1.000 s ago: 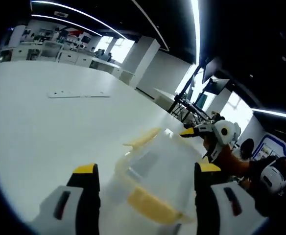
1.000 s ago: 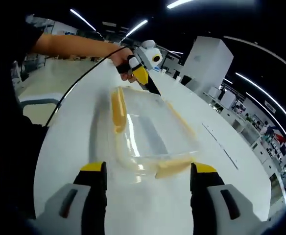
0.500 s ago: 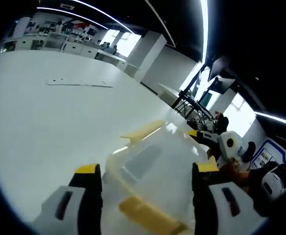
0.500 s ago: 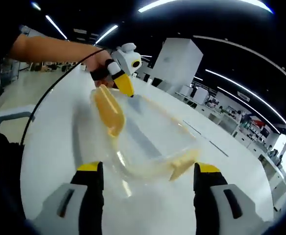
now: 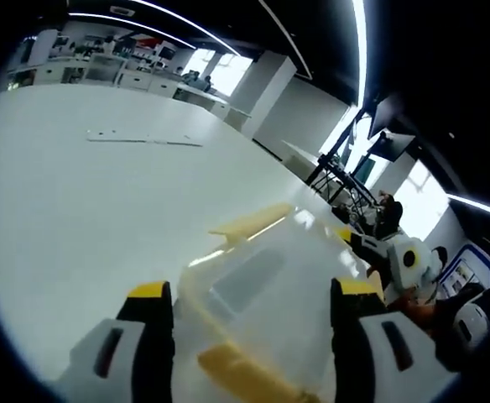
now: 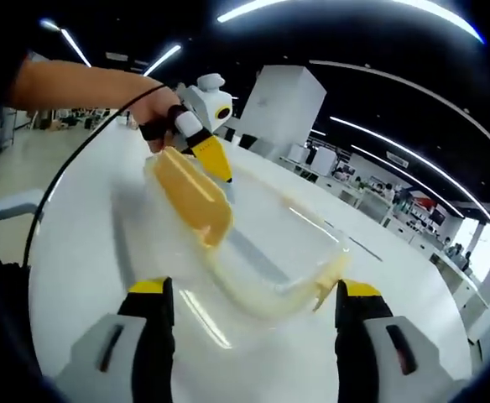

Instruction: Snap each plastic latch of the storage box into its locked position after aligning the lid with the box until every specified latch is closed and the lid sits flush.

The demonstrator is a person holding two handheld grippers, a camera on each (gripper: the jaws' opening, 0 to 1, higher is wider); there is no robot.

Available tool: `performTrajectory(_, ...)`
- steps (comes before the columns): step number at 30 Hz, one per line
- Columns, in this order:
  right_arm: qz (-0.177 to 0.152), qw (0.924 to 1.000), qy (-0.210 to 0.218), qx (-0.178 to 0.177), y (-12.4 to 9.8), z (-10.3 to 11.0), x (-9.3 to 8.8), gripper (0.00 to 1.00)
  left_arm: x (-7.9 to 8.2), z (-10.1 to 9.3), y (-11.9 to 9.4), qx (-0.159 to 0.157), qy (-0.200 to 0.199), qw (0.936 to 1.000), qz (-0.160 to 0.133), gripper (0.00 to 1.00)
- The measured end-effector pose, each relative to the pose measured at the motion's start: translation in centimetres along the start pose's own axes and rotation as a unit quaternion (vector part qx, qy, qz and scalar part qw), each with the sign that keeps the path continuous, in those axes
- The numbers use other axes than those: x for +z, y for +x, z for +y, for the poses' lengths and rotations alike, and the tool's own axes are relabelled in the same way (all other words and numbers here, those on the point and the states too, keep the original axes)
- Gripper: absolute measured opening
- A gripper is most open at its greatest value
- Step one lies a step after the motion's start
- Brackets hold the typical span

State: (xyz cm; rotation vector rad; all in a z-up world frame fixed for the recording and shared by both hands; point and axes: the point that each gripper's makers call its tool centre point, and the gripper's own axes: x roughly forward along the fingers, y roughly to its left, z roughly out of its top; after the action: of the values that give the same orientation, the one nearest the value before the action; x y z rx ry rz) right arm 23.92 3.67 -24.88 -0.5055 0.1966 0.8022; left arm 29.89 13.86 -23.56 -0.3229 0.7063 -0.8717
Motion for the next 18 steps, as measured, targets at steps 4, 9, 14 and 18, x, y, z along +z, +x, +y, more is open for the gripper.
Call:
performTrajectory(4,0.009,0.9999,0.002,-0.009,0.11,0.15,-0.1,0.8,-0.02,0.03,0.12,0.006,-0.004,1.0,0.006,0.76)
performTrajectory(9,0.029,0.9991,0.009,-0.029,0.44,0.37,0.07,0.81,-0.08,-0.07,0.2,0.013,-0.007,0.9998,0.012,0.76)
performTrajectory(14,0.042,0.9985,0.011,-0.034,0.47,0.45,-0.01,0.8,-0.15,-0.09,0.28,0.022,-0.01,0.9995,0.021,0.76)
performTrajectory(18,0.049,0.998,0.014,-0.037,0.56,0.46,-0.05,0.79,-0.21,-0.15,0.21,0.023,-0.007,0.9996,0.016,0.76)
